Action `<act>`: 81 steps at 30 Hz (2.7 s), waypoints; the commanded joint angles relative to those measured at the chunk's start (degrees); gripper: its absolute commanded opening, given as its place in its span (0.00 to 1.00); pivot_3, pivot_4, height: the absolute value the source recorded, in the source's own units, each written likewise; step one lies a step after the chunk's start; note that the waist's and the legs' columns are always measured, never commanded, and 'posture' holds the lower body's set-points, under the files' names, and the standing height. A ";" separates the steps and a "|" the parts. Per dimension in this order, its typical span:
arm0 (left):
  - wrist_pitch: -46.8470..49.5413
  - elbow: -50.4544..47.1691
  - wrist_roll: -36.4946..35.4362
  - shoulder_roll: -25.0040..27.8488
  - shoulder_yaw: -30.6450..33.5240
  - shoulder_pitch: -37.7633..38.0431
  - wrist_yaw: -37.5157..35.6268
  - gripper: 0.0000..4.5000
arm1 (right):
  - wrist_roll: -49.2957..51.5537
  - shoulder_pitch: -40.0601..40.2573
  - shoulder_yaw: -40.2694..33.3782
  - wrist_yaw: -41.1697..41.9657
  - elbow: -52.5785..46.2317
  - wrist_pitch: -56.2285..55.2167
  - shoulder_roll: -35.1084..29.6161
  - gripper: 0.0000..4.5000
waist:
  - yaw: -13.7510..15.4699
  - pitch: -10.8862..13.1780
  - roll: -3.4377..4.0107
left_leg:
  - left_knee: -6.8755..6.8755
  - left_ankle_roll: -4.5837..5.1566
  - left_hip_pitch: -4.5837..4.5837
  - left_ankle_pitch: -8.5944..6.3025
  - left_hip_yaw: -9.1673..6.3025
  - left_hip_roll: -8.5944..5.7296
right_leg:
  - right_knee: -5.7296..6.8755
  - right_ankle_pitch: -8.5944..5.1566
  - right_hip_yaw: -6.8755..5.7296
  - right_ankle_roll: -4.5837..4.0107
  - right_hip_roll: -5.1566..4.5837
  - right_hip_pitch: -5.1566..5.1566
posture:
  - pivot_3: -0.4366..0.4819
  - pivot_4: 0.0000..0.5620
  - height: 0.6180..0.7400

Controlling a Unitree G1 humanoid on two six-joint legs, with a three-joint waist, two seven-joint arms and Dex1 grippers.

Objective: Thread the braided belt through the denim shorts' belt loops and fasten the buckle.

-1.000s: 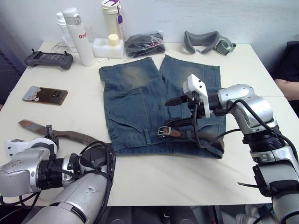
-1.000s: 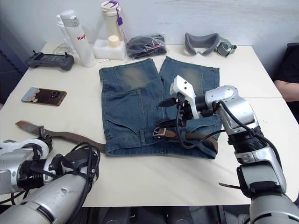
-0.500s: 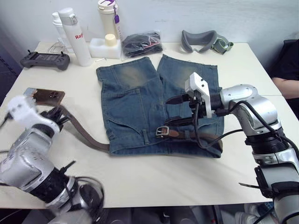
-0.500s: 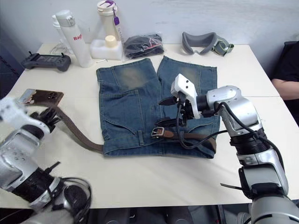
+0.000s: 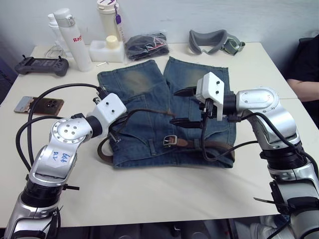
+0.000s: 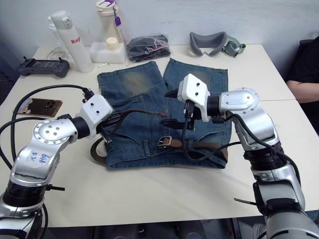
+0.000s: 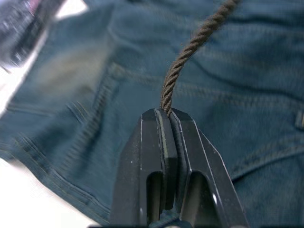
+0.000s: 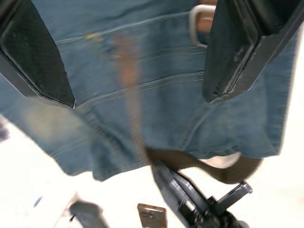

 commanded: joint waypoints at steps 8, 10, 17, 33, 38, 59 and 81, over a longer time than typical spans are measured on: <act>1.00 1.06 -1.48 -1.12 -0.72 -3.57 -1.74 0.00 | 1.70 3.96 2.01 -4.98 -11.32 10.25 1.84 1.00 | -0.07 0.00 0.00 | 0.42 0.14 -0.01 -0.08 -0.02 0.01 | 0.28 0.00 0.01 0.01 -0.01 0.06 | 0.48 0.27 1.00; 2.99 1.65 -2.22 -2.14 0.22 -4.15 -0.84 0.00 | -0.04 4.49 4.31 -7.22 -10.72 12.25 3.13 1.00 | -0.05 0.00 0.00 | 0.45 0.17 0.03 -0.05 -0.03 0.01 | 0.39 0.00 0.02 0.01 -0.01 0.07 | 0.48 0.27 1.00; 4.48 1.14 -2.11 -2.04 -0.24 -4.16 -0.02 0.00 | -8.48 3.71 9.46 -14.88 -2.46 11.11 7.44 0.95 | -0.03 0.00 0.00 | 0.44 0.15 0.05 -0.03 -0.09 -0.04 | 0.41 0.00 -0.01 0.00 -0.02 0.09 | 0.48 0.27 1.00; 15.47 2.32 -10.72 -6.46 9.48 -5.41 1.62 0.25 | -14.24 1.84 8.01 -17.81 3.91 -4.57 9.35 0.00 | -0.09 0.00 0.00 | 0.47 0.14 0.05 -0.02 -0.09 -0.04 | 0.45 0.00 -0.02 0.01 0.00 0.09 | 0.48 0.27 1.00; 33.81 1.53 -24.00 -4.12 23.04 -7.87 -3.01 0.75 | -18.77 1.33 8.25 -19.74 7.29 -14.81 8.55 0.00 | -0.27 0.01 0.00 | 0.46 0.08 0.06 0.01 -0.09 0.00 | 0.46 0.00 -0.03 0.01 0.06 0.07 | 0.48 0.27 1.00; 25.86 13.15 -109.05 17.72 14.53 3.86 27.61 0.99 | -36.73 -2.02 10.11 -32.03 17.67 -51.97 9.18 0.00 | -1.18 0.09 -0.08 | 0.40 -0.37 0.16 0.19 -0.29 0.02 | 0.54 -0.08 -0.09 -0.10 -0.05 0.13 | 0.48 0.27 1.00; 1.97 -6.32 -109.05 -29.73 22.73 6.10 85.40 0.99 | -37.68 0.71 10.28 -32.01 15.60 -55.06 8.19 0.00 | 0.15 0.04 -0.17 | 0.86 -0.45 0.17 0.24 -0.17 0.11 | 0.52 -0.03 -0.02 -0.01 0.23 0.34 | 0.48 0.27 1.00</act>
